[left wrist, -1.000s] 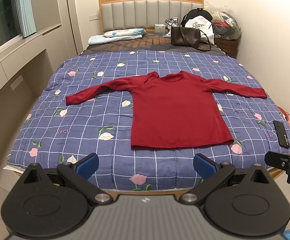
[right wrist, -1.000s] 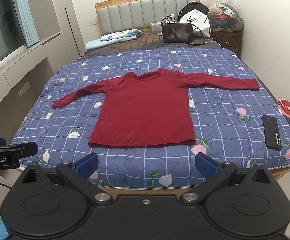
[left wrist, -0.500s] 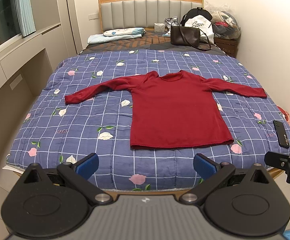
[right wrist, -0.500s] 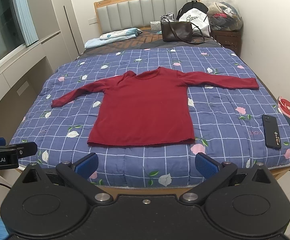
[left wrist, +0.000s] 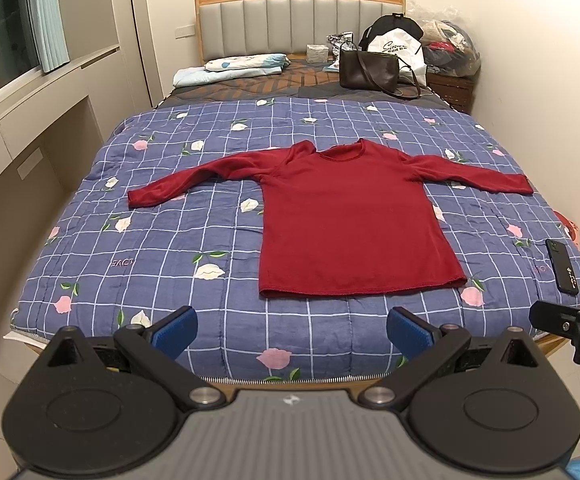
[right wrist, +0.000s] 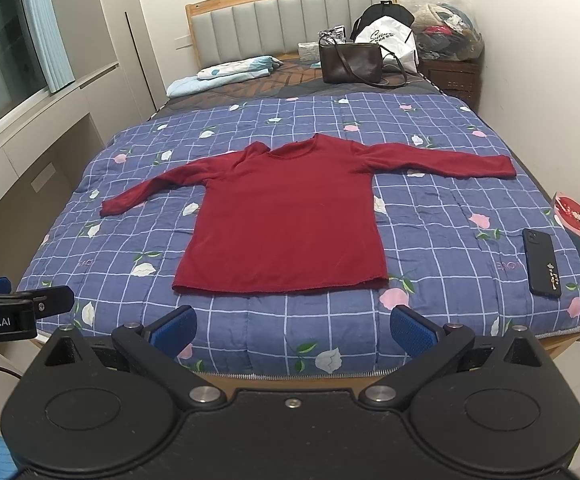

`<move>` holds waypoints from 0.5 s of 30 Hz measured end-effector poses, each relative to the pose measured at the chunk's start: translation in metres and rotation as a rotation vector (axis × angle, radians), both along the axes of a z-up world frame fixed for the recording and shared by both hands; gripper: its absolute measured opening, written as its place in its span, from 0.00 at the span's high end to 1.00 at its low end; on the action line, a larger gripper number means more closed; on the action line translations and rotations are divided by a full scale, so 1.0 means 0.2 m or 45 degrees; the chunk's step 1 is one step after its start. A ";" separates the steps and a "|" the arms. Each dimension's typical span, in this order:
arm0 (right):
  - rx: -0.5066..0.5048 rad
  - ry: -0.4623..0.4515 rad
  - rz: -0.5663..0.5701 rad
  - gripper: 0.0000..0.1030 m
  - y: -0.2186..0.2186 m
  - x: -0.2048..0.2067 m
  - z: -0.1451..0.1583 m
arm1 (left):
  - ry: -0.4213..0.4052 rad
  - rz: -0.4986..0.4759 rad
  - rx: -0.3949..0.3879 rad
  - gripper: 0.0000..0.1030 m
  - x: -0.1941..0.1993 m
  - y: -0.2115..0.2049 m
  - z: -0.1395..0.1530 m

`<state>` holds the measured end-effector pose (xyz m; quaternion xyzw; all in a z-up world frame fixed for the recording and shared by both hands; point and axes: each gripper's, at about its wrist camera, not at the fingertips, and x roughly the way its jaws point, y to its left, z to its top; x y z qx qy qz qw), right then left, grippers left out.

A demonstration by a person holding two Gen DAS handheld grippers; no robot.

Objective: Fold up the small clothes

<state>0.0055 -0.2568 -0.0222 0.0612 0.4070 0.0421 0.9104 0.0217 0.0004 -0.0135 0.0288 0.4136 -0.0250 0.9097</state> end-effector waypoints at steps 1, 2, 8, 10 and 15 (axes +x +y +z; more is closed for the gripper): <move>-0.001 0.000 0.000 0.00 0.00 0.00 0.00 | 0.000 0.000 -0.001 0.00 0.00 0.00 0.00; 0.001 0.000 0.001 0.00 0.00 0.00 0.00 | 0.001 0.000 0.000 0.00 0.00 0.00 0.00; -0.002 0.002 -0.001 0.00 0.00 0.00 0.00 | 0.000 0.000 0.001 0.00 0.00 0.00 0.00; -0.008 0.006 -0.004 0.00 -0.01 0.00 0.00 | 0.001 -0.001 0.001 0.00 0.00 0.00 0.00; -0.013 0.017 -0.008 0.00 0.00 0.01 0.01 | 0.007 -0.004 -0.001 0.00 0.01 0.01 0.00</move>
